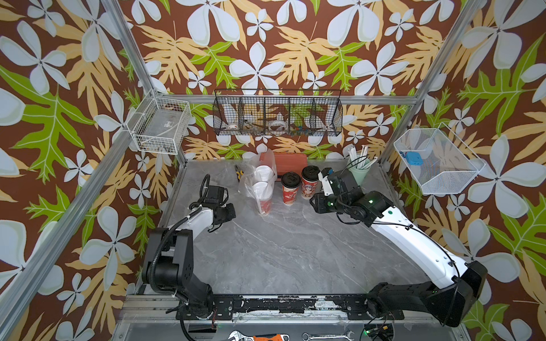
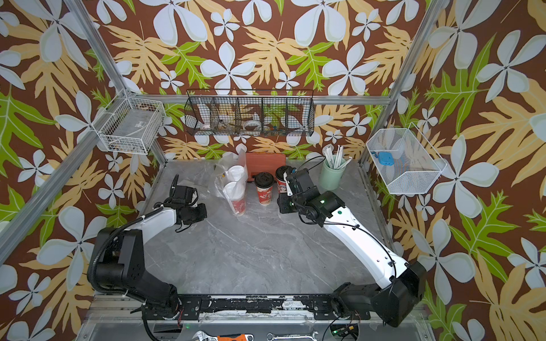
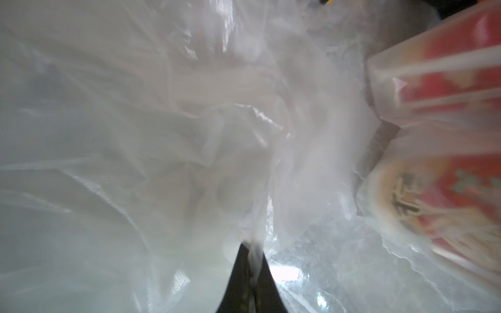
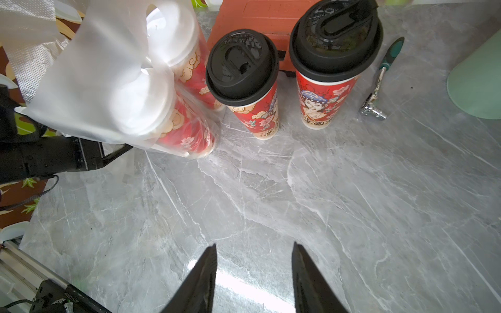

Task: Pack milk tea into plastic carrier bags
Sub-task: Pick up the plastic carrier bag from the center of the board.

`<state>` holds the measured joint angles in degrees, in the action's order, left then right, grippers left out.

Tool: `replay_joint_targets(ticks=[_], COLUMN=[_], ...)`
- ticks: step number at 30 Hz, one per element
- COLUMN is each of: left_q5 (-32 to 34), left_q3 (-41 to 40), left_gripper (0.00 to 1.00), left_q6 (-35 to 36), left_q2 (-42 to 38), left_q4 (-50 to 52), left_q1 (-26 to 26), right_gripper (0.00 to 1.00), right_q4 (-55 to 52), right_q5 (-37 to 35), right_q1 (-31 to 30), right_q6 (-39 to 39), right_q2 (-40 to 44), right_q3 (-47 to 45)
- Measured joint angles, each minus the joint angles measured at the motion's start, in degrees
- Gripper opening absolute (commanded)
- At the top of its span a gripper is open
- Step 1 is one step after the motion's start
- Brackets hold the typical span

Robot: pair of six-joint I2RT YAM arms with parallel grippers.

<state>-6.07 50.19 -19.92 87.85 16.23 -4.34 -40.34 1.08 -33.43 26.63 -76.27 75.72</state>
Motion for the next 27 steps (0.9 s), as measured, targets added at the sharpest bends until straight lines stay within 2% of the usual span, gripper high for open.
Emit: replay_joint_targets(ticks=[11, 18, 23, 27], left_q5=[-7.7, -16.9, -21.7, -21.9], left_q3=[-6.3, -8.6, -12.3, -15.9], left_gripper=[0.00, 0.00, 0.00, 0.00], left_q6=[-5.5, -10.3, -17.9, -25.6], left_q2=[-25.8, -38.3, -45.5, -49.3], left_q4=[6.3, 10.1, 8.5, 4.3], left_q1=[0.0, -0.8, -6.8, -14.5], right_gripper=[0.44, 0.45, 0.46, 0.49], right_q4=[1.1, 5.4, 10.6, 15.8], right_q5=[2.4, 9.8, 13.4, 14.0], right_q1=[0.0, -1.7, -9.5, -15.7], right_q6=[1.6, 5.1, 9.7, 14.0], right_q2=[1.3, 1.8, 1.5, -0.1], right_q3=[-1.9, -5.0, -6.3, -6.7])
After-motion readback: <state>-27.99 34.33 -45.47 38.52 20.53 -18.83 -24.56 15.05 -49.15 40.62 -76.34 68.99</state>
